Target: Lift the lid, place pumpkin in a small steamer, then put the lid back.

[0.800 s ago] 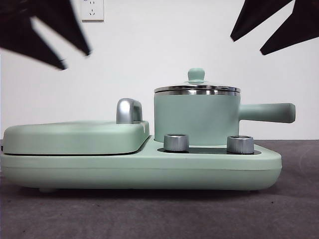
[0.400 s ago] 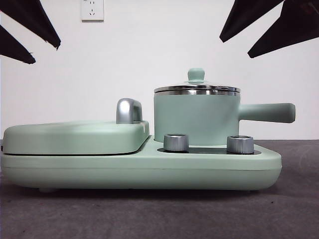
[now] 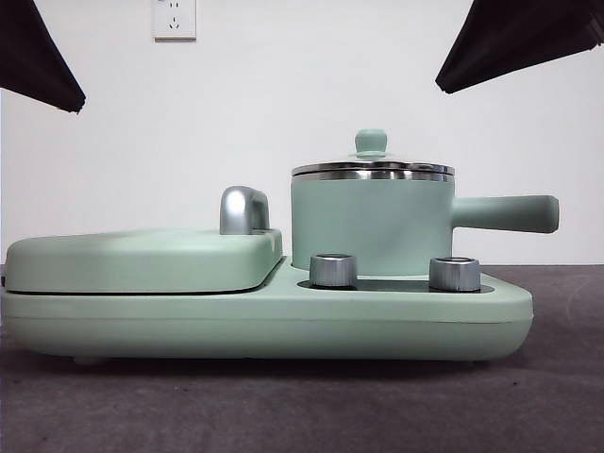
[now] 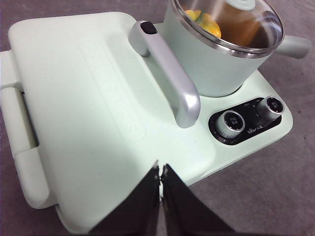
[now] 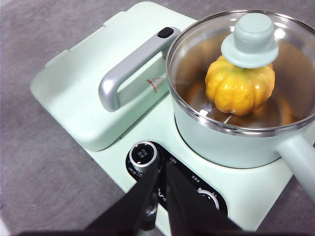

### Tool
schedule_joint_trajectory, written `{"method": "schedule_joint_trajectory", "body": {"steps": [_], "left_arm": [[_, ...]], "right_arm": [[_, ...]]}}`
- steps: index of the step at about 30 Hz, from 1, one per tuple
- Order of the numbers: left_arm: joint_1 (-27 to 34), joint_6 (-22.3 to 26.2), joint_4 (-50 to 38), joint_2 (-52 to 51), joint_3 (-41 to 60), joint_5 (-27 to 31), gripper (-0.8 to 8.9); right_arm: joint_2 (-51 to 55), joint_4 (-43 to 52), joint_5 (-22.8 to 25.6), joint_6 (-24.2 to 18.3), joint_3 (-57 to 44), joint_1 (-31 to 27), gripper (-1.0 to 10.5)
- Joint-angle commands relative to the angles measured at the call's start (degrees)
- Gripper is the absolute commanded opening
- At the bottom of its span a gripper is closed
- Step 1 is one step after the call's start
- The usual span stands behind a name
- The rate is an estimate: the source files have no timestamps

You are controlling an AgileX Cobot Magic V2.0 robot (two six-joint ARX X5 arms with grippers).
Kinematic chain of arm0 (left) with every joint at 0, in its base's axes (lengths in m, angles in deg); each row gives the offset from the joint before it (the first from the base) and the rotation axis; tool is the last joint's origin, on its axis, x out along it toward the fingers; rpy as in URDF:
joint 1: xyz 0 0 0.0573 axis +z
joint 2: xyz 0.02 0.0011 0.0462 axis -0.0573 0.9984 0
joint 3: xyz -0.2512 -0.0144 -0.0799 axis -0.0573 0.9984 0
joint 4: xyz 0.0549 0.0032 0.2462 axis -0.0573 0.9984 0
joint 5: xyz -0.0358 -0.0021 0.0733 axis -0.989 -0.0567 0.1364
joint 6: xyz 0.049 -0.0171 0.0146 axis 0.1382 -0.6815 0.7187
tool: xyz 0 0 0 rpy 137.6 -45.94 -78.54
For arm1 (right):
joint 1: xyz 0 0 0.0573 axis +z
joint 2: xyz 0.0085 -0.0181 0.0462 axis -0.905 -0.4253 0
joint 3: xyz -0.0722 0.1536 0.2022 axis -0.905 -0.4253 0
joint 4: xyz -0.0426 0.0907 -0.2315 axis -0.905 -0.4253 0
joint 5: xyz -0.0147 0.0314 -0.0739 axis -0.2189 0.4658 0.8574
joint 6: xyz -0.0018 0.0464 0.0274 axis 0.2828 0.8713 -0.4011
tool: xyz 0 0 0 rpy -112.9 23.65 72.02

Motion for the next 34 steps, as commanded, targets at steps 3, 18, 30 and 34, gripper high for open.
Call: {"method": "schedule_joint_trajectory", "body": {"steps": [3,18,30,34], "left_arm": [[-0.2,0.7,-0.6,0.3,-0.7,0.0,0.07],[17.7,5.9,-9.0,-17.3,12.3,0.0,0.07],[29.6,5.8,-21.9,-39.6,35.4,0.0,0.07],[30.3,6.0,-21.9,-42.7,38.6,0.3,0.07]], "right_arm": [[-0.3,2.0,-0.1,0.4,0.1,0.5,0.2],[-0.3,2.7,0.0,0.4,0.1,0.5,0.2],[-0.3,2.7,0.0,0.4,0.1,0.5,0.2],[-0.3,2.7,0.0,0.4,0.1,0.5,0.2]]}}
